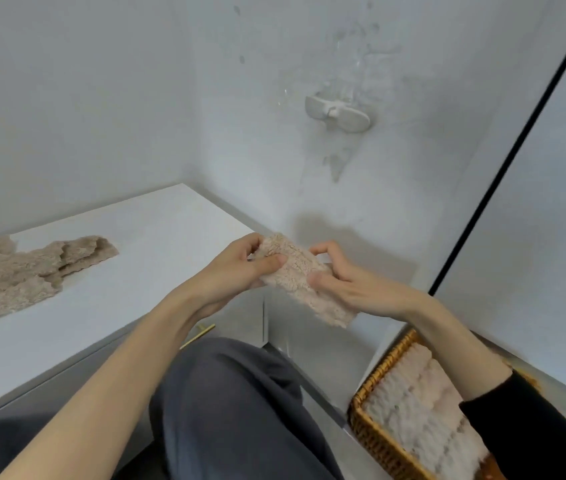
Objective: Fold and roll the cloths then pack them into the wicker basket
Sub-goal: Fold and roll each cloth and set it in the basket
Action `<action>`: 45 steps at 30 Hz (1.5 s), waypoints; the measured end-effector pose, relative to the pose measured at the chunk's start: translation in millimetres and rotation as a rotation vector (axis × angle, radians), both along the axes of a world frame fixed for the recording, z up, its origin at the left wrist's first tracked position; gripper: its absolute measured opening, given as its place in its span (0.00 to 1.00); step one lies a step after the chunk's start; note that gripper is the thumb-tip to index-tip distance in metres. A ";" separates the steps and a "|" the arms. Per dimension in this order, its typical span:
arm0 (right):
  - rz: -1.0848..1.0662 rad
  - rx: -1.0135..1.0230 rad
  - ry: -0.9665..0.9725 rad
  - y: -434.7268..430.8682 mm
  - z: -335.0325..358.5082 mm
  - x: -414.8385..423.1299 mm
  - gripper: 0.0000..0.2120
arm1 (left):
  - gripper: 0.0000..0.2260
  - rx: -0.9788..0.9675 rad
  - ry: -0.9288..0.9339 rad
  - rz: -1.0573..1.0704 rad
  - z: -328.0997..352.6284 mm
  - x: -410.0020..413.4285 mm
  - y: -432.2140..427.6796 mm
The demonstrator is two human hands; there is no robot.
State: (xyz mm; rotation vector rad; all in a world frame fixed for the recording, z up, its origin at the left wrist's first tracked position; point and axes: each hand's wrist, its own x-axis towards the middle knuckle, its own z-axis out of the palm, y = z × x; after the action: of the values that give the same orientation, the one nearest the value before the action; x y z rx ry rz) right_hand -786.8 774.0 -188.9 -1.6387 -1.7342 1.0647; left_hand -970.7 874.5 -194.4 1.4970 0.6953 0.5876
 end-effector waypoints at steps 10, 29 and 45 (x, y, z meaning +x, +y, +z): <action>-0.313 -0.017 0.147 -130.0 -77.1 62.2 0.10 | 0.13 0.147 0.181 -0.279 -43.5 91.8 -79.8; -1.572 -0.191 0.892 -179.1 -302.3 257.3 0.12 | 0.07 0.219 0.449 -0.439 -150.8 223.6 -113.7; -1.712 -0.249 1.016 -124.0 -409.3 293.4 0.12 | 0.08 0.165 0.556 -0.495 -204.1 257.6 -108.4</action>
State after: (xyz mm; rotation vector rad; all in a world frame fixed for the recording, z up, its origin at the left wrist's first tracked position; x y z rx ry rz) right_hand -493.4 650.1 -598.2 -1.4767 0.5577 0.7976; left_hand -713.1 766.2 -398.4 1.9274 0.6648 -0.1658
